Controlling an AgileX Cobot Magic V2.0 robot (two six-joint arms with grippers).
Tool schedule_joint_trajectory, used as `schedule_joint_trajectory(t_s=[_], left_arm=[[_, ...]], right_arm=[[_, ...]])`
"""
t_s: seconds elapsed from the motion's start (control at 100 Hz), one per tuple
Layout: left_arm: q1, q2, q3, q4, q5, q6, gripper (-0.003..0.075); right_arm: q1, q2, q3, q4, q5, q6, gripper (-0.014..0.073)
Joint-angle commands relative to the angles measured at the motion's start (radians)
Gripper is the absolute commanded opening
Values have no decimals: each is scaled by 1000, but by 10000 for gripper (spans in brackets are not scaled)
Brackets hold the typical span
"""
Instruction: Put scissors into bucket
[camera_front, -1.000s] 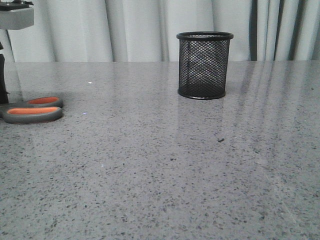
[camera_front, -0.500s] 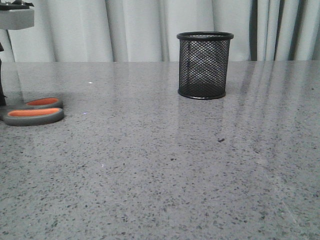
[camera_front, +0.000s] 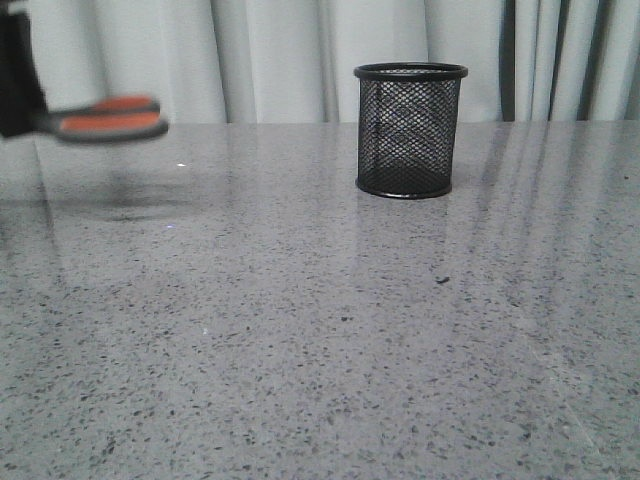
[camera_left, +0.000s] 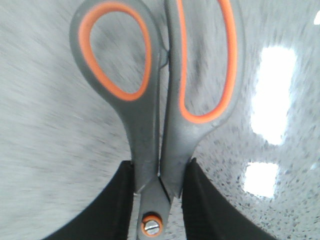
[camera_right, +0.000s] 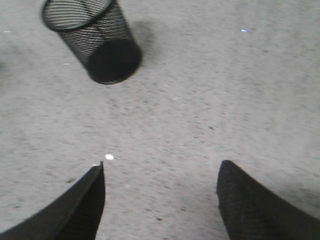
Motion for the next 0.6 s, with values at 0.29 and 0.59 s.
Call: schedule_joint_trajectory(t_s=[0.29,0.59], left_arm=[[-260,-222,-154,125,32,-170,-10],[-531,-248,-184,282,-1,-340,-10]], right_arm=[[-3,55,-35,795,30,-522,432],[-3,194,-79,1187,239,-757,432]])
